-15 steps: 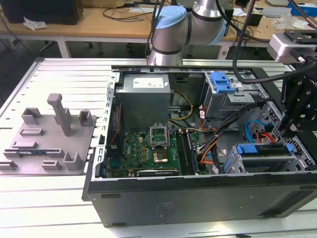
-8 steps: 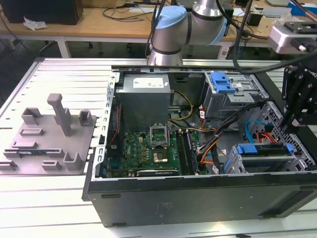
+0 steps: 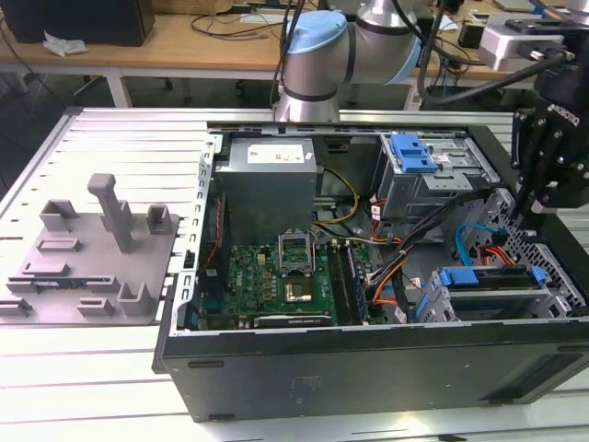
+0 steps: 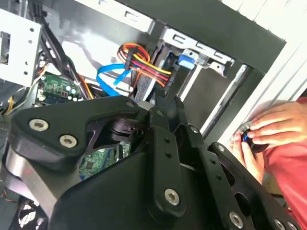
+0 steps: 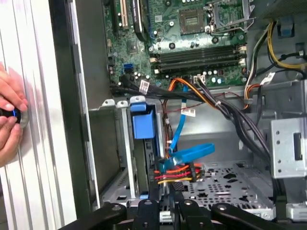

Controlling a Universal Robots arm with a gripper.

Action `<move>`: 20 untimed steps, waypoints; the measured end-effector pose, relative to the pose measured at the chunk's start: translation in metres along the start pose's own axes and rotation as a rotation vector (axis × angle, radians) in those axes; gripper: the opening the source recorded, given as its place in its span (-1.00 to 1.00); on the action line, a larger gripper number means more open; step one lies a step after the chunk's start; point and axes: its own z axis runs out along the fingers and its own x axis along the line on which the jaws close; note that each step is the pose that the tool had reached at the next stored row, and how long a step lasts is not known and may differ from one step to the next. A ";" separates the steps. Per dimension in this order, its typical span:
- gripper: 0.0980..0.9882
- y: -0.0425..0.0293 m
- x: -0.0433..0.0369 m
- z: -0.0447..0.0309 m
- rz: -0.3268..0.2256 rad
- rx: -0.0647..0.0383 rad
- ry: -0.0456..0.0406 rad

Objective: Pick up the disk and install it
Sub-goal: 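Insert the second disk wire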

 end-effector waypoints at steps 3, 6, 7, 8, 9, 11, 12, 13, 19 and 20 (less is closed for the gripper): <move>-0.69 0.0095 0.0008 -0.0001 -0.005 0.001 -0.0004; -0.69 0.0144 0.0007 0.0041 -0.014 0.002 -0.0019; -0.69 0.0145 0.0006 0.0062 -0.016 0.002 -0.0042; -0.69 0.0146 0.0012 0.0075 -0.017 0.002 -0.0064; -0.69 0.0146 0.0016 0.0084 -0.017 0.002 -0.0083; -0.69 0.0146 0.0023 0.0100 -0.017 0.002 -0.0112; -0.69 0.0146 0.0032 0.0119 -0.017 0.001 -0.0147; -0.69 0.0145 0.0039 0.0128 -0.017 0.001 -0.0166; -0.69 0.0145 0.0066 0.0185 -0.018 0.000 -0.0297; -0.69 0.0145 0.0071 0.0198 -0.018 0.000 -0.0324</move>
